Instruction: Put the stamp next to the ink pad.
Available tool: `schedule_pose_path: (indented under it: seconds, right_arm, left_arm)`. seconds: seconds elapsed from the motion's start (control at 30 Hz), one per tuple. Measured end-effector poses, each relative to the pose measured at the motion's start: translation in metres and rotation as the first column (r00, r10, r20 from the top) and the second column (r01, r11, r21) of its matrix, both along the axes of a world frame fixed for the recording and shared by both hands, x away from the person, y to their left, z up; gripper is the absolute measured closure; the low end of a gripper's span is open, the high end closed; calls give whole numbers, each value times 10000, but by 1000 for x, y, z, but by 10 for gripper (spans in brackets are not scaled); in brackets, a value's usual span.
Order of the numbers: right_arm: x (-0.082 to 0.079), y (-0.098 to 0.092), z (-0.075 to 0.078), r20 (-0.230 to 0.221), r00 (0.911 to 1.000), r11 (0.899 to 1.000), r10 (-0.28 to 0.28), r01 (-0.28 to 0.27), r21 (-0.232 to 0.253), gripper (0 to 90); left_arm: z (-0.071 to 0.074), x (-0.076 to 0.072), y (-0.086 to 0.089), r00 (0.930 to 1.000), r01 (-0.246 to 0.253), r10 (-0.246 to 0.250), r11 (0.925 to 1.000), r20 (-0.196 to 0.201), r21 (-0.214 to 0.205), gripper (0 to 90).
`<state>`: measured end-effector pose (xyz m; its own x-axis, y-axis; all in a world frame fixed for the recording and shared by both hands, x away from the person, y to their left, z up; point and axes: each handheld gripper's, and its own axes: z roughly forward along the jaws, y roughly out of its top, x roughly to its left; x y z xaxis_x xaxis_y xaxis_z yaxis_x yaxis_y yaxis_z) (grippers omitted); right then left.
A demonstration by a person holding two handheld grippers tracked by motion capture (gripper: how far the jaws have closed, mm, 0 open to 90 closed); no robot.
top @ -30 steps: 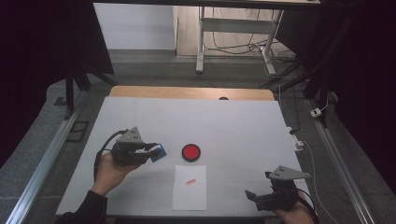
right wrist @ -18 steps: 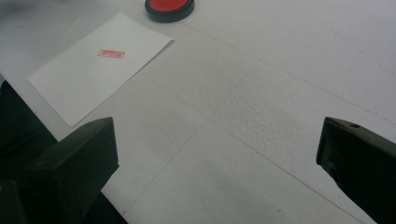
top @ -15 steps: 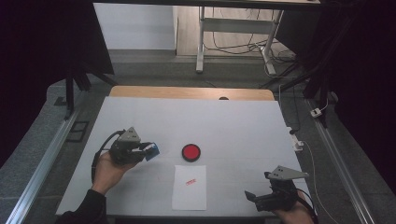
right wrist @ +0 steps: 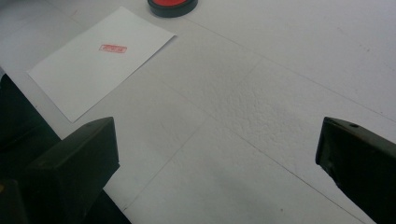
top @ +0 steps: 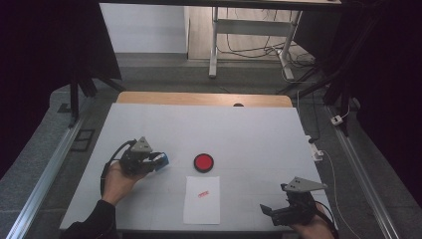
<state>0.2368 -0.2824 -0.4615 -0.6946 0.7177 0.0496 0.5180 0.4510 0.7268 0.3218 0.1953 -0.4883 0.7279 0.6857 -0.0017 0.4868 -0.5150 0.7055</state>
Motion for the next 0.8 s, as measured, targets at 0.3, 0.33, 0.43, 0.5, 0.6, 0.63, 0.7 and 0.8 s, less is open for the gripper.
schedule_pose_path:
  seconds: [0.3,0.33,0.43,0.5,0.6,0.63,0.7,0.8]
  right_arm:
    - [0,1,0,-19,10000,10000,6,-6,-42,0]
    - [0,1,0,-26,10000,10000,9,-9,-58,1]
    - [0,1,0,-30,10000,10000,30,-30,-87,1]
    - [0,1,0,-39,10000,10000,30,-30,-95,1]
    - [0,1,0,-41,10000,9999,45,-45,-107,1]
    - [0,1,0,-42,10000,9999,43,-44,-107,1]
    - [0,1,0,-30,10000,9999,49,-49,-117,1]
    - [0,1,0,-39,10000,9999,42,-42,-102,1]
  left_arm:
    - [-9,6,0,9999,-86,86,10000,-143,35,695]
    - [-10,7,0,9998,-104,105,9999,-197,49,695]
    - [-14,9,0,9991,-122,125,9999,-408,63,694]
    - [-16,10,-1,9984,-162,174,9996,-535,222,693]
    - [-18,11,-3,9984,-160,184,9988,-541,454,686]
    - [-18,11,-3,9986,-154,176,9990,-498,431,683]
    - [-17,11,-2,9986,-202,217,9993,-473,322,650]
    - [-14,9,-1,9994,-232,238,9995,-263,222,584]
